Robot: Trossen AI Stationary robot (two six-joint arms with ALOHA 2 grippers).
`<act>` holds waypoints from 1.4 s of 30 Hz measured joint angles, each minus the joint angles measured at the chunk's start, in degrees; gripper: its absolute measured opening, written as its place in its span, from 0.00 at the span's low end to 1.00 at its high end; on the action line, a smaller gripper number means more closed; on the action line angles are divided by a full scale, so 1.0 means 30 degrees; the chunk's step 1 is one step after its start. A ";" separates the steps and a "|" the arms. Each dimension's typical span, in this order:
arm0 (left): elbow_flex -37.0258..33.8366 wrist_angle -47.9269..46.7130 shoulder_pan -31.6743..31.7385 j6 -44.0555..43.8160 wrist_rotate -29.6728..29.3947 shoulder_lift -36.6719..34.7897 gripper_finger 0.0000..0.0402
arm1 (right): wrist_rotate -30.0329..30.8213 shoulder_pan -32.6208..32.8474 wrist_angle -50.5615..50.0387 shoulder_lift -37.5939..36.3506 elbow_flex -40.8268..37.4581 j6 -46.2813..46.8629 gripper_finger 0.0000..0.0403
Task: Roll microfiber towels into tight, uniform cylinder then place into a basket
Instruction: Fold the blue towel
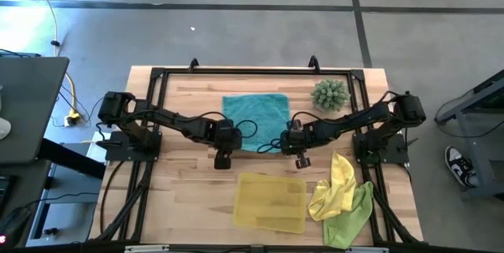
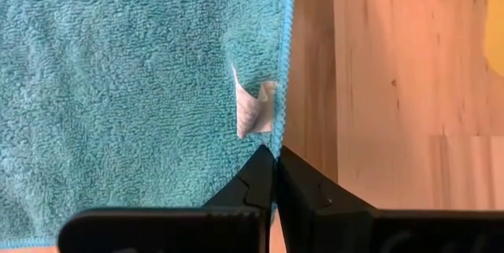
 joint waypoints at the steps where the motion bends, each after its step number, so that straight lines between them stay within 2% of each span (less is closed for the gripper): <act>1: 0.0013 -0.0068 -0.0009 0.0162 0.0004 -0.0018 0.00 | 0.0064 0.0000 -0.0035 0.0000 0.0007 -0.0078 0.01; 5: 0.0756 -0.1592 -0.0009 0.0724 -0.0338 -0.0087 0.00 | 0.0886 0.0000 -0.0680 -0.0087 0.0278 -0.0598 0.00; 8: 0.1566 -0.3324 0.0042 0.0959 -0.1410 -0.0087 0.01 | 0.1334 -0.0089 -0.1532 -0.0102 0.1031 -0.0990 0.00; 13: 0.2718 -0.5586 0.0181 0.1752 -0.4608 -0.0109 0.01 | 0.3485 -0.0320 -0.2118 -0.0109 0.1871 -0.2918 0.00; 16: 0.2841 -0.5709 0.0497 0.2910 -0.6597 -0.0109 0.01 | 0.4835 -0.0895 -0.2067 -0.0109 0.1886 -0.4274 0.00; 19: 0.2841 -0.5673 0.1109 0.4032 -0.7744 -0.0109 0.01 | 0.5244 -0.1800 -0.1945 -0.0109 0.1886 -0.5208 0.00; 25: 0.2685 -0.4705 0.2845 0.4607 -0.7220 -0.0109 0.01 | 0.4982 -0.4010 0.0134 -0.0109 0.1886 -0.7011 0.00; 33: 0.2681 -0.2939 0.4682 0.5115 -0.5222 0.0137 0.01 | 0.1708 -0.6268 0.1690 0.0002 0.1886 -0.7715 0.00; 39: 0.2703 -0.2102 0.5586 0.5613 -0.5058 0.0629 0.01 | 0.1731 -0.7211 0.2052 0.1101 0.1886 -0.9208 0.00; 42: 0.2626 -0.1968 0.6198 0.5627 -0.4822 0.0879 0.01 | 0.2451 -0.7591 0.2704 0.1791 0.1886 -0.9920 0.00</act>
